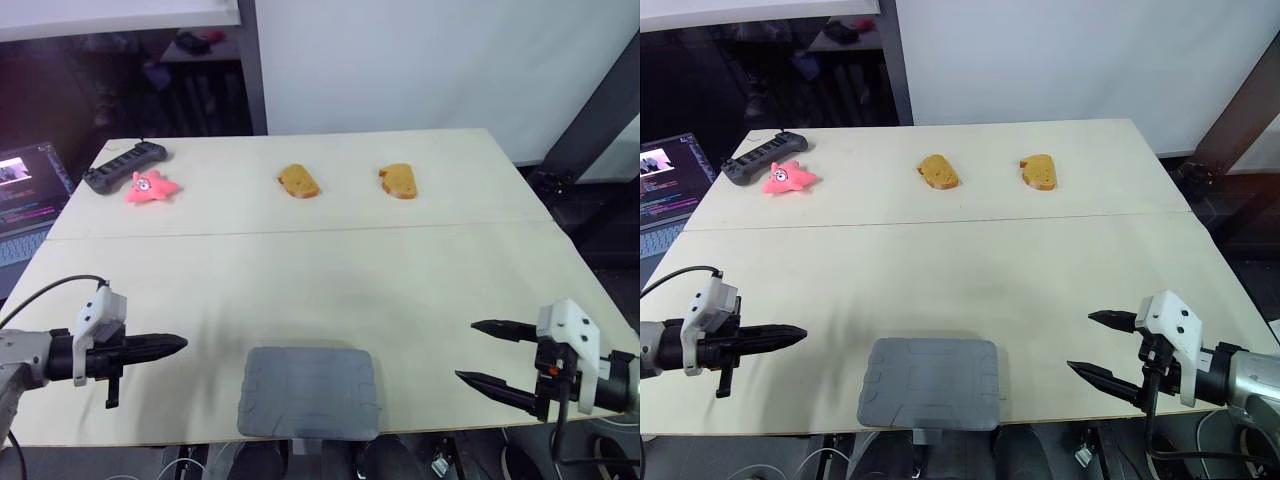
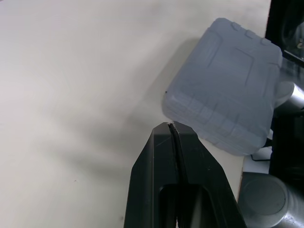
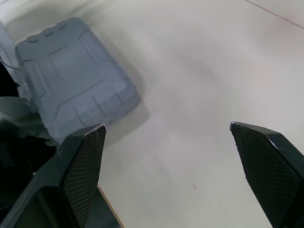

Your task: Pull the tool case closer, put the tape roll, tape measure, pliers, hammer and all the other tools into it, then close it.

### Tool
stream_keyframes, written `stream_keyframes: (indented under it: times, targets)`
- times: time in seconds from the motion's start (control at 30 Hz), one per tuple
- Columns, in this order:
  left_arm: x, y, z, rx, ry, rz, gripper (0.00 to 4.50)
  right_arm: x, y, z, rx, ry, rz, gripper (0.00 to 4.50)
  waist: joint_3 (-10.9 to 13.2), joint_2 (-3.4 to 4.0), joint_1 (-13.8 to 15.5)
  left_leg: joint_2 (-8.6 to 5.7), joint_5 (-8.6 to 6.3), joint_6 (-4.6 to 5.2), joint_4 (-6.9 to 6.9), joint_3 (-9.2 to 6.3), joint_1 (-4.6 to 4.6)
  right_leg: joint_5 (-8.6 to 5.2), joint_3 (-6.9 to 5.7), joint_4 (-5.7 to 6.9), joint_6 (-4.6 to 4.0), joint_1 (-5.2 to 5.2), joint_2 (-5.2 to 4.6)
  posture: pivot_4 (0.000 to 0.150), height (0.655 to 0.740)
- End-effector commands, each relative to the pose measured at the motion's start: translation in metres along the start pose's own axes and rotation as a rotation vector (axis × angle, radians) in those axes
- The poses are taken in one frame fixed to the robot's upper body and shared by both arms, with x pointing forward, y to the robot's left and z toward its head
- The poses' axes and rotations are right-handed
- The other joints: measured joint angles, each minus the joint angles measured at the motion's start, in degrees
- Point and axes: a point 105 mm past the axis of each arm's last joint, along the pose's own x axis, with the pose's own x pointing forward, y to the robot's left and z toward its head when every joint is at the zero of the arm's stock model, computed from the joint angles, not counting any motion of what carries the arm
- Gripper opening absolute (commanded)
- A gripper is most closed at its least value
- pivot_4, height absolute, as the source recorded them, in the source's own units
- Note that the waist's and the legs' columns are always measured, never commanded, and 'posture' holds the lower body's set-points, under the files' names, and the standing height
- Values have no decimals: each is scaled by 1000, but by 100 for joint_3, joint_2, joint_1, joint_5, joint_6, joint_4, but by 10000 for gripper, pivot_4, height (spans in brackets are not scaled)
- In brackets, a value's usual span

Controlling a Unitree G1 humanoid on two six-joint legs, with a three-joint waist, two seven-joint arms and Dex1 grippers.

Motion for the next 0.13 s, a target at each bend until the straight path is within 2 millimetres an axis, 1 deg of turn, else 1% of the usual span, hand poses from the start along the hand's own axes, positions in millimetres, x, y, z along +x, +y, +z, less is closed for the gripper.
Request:
stream_keyframes:
  times: [0.03,0.13]
  targets:
    - [-4,0,9,37,-18,11,0,1,0,5,-19,-20,6,44284,0,0,-2,0,0,0,0,0,1,0,0,0,0,0,0,1500,7400]
    - [-3,0,11,54,-25,15,0,2,0,5,-15,-25,9,44284,0,0,-1,0,0,0,0,0,1,0,0,1,1,0,0,1500,7400]
